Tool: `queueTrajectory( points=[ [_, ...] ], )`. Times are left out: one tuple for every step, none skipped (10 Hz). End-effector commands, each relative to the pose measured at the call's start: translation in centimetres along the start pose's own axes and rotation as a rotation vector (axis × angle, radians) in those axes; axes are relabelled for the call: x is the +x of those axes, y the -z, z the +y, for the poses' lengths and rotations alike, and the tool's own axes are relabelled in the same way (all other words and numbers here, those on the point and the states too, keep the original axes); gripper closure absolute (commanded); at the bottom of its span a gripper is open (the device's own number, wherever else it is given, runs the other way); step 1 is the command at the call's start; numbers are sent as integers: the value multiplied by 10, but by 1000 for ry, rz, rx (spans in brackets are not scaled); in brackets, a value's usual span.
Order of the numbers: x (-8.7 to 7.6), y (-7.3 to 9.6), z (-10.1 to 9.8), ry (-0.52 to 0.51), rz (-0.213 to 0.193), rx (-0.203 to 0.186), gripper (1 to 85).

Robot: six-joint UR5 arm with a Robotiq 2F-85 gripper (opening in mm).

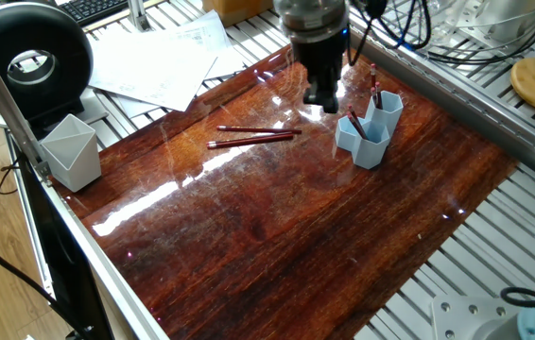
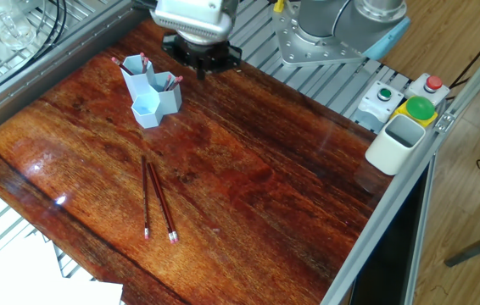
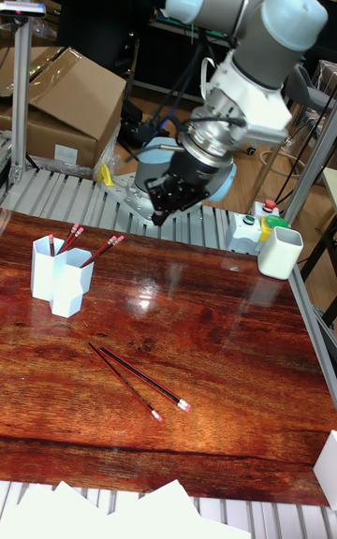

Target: Put the pen into the pen holder

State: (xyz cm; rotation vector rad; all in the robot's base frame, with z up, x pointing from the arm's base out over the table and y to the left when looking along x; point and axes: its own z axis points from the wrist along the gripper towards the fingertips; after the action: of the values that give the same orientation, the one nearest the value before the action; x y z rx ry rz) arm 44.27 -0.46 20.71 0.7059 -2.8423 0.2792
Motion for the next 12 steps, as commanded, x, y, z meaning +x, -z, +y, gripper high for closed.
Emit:
queueTrajectory(
  points=[
    [-17, 2, 8, -45, -40, -13, 847],
    [-23, 3, 5, -75, -64, -4, 847],
    [-28, 3, 0, -29, -84, 16, 847],
    [-27, 3, -6, 32, -76, 43, 847],
    [-22, 3, -7, 70, -58, 47, 847],
    [-46, 5, -19, 131, -50, 54, 847],
    [-69, 2, -24, 164, -66, 50, 847],
    [-103, -6, -29, 201, -118, 75, 847],
    [-139, -14, -27, 221, -188, 102, 847],
    [-161, -17, -25, 236, -211, 126, 847],
    [-159, -14, -19, 239, -172, 119, 847],
    [-136, -14, -8, 265, -89, 67, 847]
  ],
)
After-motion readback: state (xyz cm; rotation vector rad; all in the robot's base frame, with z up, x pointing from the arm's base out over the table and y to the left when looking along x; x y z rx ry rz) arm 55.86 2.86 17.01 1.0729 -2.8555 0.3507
